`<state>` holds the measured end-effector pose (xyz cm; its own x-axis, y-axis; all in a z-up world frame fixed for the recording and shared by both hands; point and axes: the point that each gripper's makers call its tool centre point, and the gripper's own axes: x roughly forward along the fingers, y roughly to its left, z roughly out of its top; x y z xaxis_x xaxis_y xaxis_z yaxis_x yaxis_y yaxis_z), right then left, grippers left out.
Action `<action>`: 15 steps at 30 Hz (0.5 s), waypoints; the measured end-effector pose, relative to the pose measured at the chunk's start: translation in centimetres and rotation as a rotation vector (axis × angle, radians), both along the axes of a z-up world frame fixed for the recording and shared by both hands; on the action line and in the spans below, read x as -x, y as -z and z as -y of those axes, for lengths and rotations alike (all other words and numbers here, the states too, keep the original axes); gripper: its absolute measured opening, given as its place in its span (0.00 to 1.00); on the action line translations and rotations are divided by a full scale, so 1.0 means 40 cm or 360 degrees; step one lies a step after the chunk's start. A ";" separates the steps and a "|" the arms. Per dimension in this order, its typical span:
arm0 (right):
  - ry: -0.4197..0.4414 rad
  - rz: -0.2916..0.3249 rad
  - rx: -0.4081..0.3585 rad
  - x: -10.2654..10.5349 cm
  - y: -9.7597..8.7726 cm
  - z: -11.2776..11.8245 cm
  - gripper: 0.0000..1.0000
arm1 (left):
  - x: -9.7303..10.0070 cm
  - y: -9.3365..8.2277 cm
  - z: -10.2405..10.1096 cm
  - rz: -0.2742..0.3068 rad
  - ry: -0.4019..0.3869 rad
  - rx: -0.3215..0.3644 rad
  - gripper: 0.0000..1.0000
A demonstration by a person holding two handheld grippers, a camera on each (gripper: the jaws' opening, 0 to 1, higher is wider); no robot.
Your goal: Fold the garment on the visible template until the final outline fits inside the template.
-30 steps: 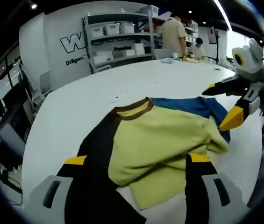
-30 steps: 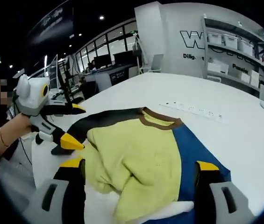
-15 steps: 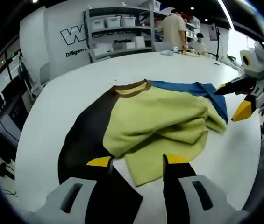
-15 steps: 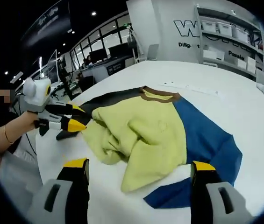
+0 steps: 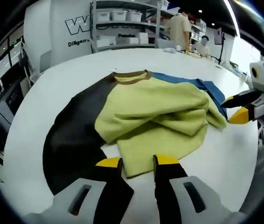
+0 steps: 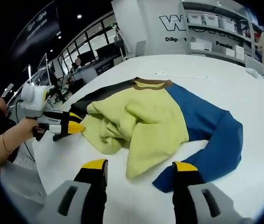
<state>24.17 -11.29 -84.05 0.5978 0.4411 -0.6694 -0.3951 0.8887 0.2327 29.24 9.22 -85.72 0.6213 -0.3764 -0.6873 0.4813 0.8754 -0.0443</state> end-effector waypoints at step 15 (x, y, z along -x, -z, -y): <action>0.0111 -0.0037 -0.0018 0.010 0.047 -0.023 0.00 | 0.021 0.016 0.005 -0.0036 -0.0032 -0.0031 0.08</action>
